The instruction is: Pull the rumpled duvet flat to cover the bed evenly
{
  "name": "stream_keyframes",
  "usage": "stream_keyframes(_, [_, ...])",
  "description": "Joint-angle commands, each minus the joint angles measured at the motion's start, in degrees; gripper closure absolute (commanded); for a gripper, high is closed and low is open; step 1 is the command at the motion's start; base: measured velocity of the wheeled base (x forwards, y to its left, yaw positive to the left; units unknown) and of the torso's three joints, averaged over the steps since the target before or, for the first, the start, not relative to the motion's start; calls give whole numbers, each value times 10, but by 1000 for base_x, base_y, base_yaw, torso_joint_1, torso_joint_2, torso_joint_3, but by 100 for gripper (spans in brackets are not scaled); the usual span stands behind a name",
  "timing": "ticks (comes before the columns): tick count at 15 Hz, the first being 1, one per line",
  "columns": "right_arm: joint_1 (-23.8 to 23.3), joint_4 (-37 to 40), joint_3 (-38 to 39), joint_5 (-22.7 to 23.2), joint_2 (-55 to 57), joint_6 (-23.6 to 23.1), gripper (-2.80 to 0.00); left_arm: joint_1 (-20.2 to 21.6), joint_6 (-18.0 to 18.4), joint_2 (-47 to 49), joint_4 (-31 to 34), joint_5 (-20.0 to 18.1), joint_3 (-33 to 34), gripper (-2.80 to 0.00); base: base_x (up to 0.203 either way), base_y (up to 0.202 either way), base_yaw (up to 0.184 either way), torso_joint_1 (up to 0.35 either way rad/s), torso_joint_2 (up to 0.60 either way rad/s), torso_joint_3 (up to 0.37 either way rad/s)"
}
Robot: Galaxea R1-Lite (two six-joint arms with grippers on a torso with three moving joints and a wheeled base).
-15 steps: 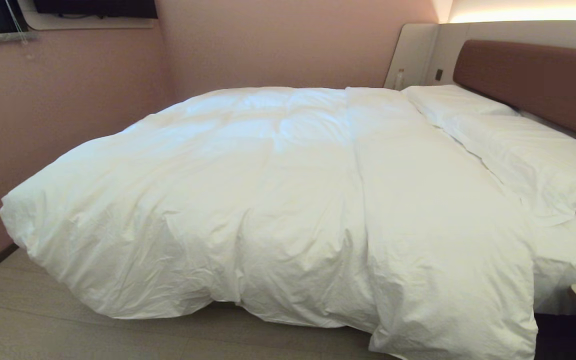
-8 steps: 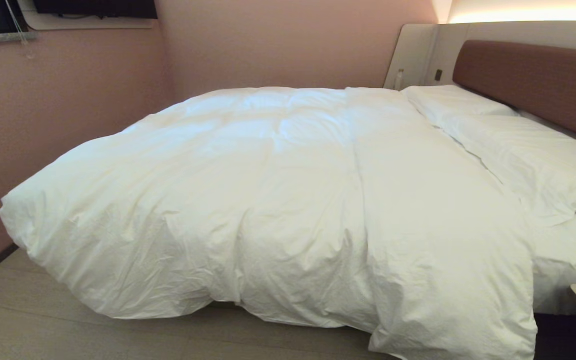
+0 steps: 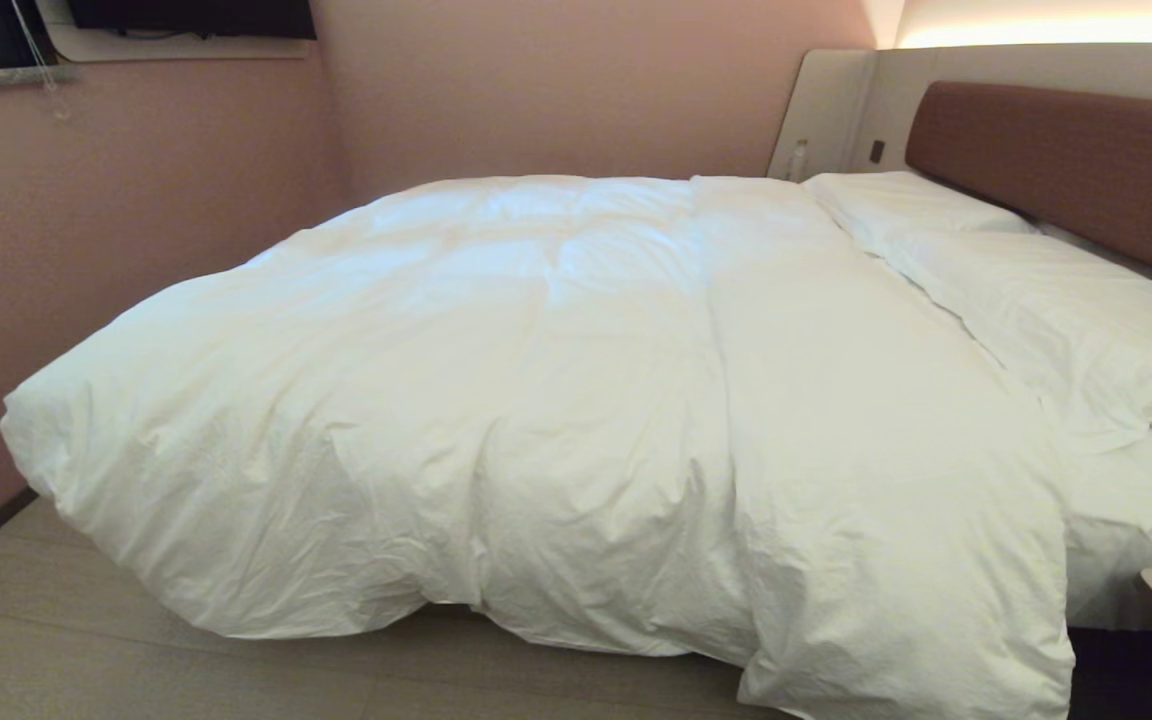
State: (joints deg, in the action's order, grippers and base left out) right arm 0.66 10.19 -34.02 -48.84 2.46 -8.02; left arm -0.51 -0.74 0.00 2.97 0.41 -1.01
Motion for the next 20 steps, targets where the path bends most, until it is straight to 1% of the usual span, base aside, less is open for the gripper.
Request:
stream_keyframes(1, [0, -11, 10, 112, -24, 24, 0, 0, 0, 0, 0, 0, 0, 0, 0, 0, 0, 0, 0, 0])
stream_keyframes(2, [0, -13, 13, 175, -24, 31, 0, 0, 0, 0, 0, 0, 0, 0, 0, 0, 0, 0, 0, 0])
stream_keyframes(3, [0, -13, 19, 262, -24, 37, 0, 0, 0, 0, 0, 0, 0, 0, 0, 0, 0, 0, 0, 0])
stream_keyframes(4, [0, -13, 34, 329, -25, 40, 0, 1, 0, 0, 0, 0, 0, 0, 0, 0, 0, 0, 0, 0])
stream_keyframes(5, [0, -15, 65, 368, -25, 42, 0, 0, -1, 0, 0, 0, 0, 0, 0, 0, 0, 0, 0, 0])
stream_keyframes(6, [0, -17, 92, 390, -25, 42, 0, 0, -1, 0, 0, 0, 0, 0, 0, 0, 0, 0, 0, 0])
stream_keyframes(9, [0, -34, 173, 408, -24, 41, 0, 0, 0, 0, 0, 0, 0, 0, 0, 0, 0, 0, 0, 0])
stream_keyframes(13, [0, -111, 279, 422, -25, 27, 0, 0, 0, 0, 0, 0, 0, 0, 0, 0, 0, 0, 0, 0])
stream_keyframes(15, [0, -119, 306, 445, -25, 26, 0, 1, 0, 0, 0, 0, 0, 0, 0, 0, 0, 0, 0, 0])
stream_keyframes(17, [0, -120, 320, 452, -25, 25, 0, 0, 0, 0, 0, 0, 0, 0, 0, 0, 0, 0, 0, 0])
stream_keyframes(19, [0, -120, 325, 464, -25, 26, 0, 0, 0, 0, 0, 0, 0, 0, 0, 0, 0, 0, 0, 0])
stream_keyframes(20, [0, -119, 328, 480, -25, 27, 0, 0, -1, 0, 0, 0, 0, 0, 0, 0, 0, 0, 0, 0])
